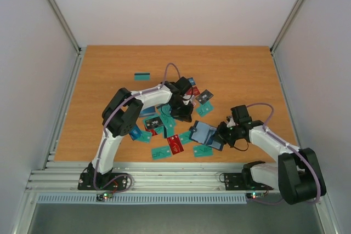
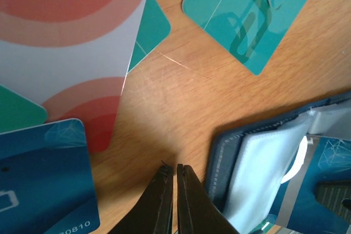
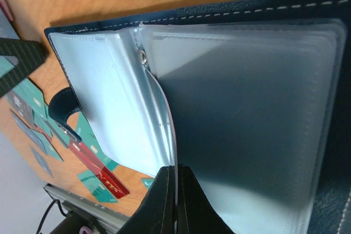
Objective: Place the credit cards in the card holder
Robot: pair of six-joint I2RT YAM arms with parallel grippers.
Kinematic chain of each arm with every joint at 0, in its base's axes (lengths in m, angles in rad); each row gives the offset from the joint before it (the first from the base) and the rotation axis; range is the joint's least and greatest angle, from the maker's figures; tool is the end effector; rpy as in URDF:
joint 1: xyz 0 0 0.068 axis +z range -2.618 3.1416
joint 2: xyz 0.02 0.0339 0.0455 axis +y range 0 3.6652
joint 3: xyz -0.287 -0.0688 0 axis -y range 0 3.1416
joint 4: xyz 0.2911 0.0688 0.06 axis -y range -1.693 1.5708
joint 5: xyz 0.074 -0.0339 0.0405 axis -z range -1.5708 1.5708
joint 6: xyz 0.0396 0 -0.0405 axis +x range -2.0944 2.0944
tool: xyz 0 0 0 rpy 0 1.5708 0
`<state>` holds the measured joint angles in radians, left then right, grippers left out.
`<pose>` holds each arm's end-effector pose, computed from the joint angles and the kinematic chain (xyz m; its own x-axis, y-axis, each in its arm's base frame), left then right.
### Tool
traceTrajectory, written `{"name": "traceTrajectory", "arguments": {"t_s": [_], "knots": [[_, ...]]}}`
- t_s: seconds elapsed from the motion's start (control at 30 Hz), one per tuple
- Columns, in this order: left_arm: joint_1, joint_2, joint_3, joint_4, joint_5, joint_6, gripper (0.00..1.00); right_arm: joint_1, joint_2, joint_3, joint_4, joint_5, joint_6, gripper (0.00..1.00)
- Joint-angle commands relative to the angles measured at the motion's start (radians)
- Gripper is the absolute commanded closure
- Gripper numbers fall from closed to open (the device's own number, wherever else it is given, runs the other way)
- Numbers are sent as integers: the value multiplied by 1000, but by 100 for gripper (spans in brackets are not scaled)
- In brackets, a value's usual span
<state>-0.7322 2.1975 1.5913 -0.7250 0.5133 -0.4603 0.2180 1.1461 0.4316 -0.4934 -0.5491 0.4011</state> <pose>0.3495 -0.3403 0.1240 -0.9445 0.3286 -0.0007 0.2785 0.7991 -0.5328 0.1900 0.0633 0.1288 -0.9830 0.1234 -0.1363 0.0200 0.8088 0.5878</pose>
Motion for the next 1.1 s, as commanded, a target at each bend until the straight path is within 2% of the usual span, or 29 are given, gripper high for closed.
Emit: {"name": "traceTrajectory", "arguments": {"t_s": [0.0, 0.13, 0.23, 0.5, 0.7, 0.9, 1.07], "knots": [[3, -25, -46, 20, -13, 27, 94, 9, 109, 17, 99, 36, -56, 99], [4, -43, -73, 24, -15, 31, 94, 9, 251, 61, 186, -5, -108, 99], [5, -60, -93, 24, -22, 33, 95, 9, 303, 122, 164, -27, -179, 99], [25, -120, -138, 15, -76, 51, 94, 8, 206, 209, -25, -26, -331, 99], [25, -182, -143, 6, -90, 105, 94, 7, 175, 221, -13, -42, -331, 99], [14, -210, -157, 39, -19, 144, 94, 8, 183, 182, 98, -12, -305, 99], [4, -180, -168, 64, 43, 161, 94, 7, 191, 82, 313, -4, -273, 99]]}}
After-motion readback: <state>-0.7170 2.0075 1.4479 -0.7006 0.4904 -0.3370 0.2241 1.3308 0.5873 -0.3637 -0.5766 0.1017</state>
